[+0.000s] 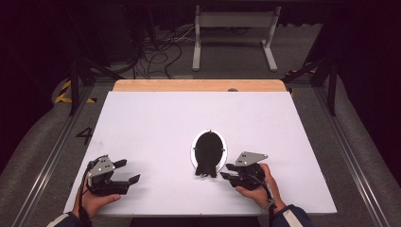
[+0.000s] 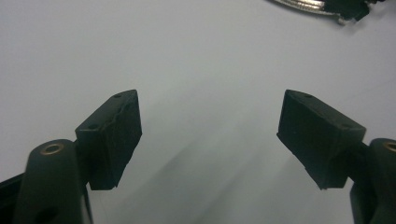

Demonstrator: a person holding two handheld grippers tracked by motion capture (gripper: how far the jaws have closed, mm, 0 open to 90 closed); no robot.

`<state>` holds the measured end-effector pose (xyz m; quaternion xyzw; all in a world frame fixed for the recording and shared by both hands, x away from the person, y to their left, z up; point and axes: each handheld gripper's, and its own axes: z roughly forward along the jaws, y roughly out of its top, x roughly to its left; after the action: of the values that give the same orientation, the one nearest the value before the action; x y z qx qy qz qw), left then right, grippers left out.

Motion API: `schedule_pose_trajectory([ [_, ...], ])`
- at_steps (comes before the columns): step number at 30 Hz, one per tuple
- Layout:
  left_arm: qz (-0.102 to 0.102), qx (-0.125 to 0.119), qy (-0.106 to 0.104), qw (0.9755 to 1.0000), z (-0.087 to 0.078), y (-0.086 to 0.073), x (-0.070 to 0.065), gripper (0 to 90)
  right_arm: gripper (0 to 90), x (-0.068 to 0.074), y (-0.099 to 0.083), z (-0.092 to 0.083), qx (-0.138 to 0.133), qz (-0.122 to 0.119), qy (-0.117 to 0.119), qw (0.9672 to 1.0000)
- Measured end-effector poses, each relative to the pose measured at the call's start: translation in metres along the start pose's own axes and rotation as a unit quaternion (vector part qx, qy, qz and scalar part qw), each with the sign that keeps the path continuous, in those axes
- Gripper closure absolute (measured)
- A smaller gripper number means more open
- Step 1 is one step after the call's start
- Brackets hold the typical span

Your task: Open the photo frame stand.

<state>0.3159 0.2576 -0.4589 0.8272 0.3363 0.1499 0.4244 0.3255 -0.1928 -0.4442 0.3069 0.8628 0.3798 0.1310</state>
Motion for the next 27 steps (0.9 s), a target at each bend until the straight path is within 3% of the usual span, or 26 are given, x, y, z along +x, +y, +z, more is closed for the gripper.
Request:
schedule_pose_trajectory([
  [1, -0.005, 0.005, 0.002, 1.0, 0.001, 0.0, -0.002, 22.1, 63.0, 0.001, 0.001, 0.001, 0.001, -0.001, 0.003, 1.0],
  [2, 0.006, 0.009, 0.006, 0.9999, 0.002, 0.001, -0.001, 22.1, 63.4, 0.002, 0.001, 0.001, 0.002, -0.005, 0.004, 1.0],
  [10, 0.009, 0.007, 0.004, 0.9999, 0.01, 0.005, -0.004, 22.1, 69.4, 0.007, 0.0, 0.004, 0.016, -0.012, 0.016, 0.9997],
  [13, 0.021, 0.009, 0.01, 0.9997, 0.009, 0.004, -0.004, 21.9, 70.7, 0.008, 0.001, 0.006, 0.023, -0.015, 0.015, 0.9995],
  [27, 0.013, 0.002, 0.019, 0.9997, 0.005, 0.002, -0.002, 22.3, 73.5, 0.018, 0.006, 0.016, 0.052, -0.033, 0.025, 0.9978],
])
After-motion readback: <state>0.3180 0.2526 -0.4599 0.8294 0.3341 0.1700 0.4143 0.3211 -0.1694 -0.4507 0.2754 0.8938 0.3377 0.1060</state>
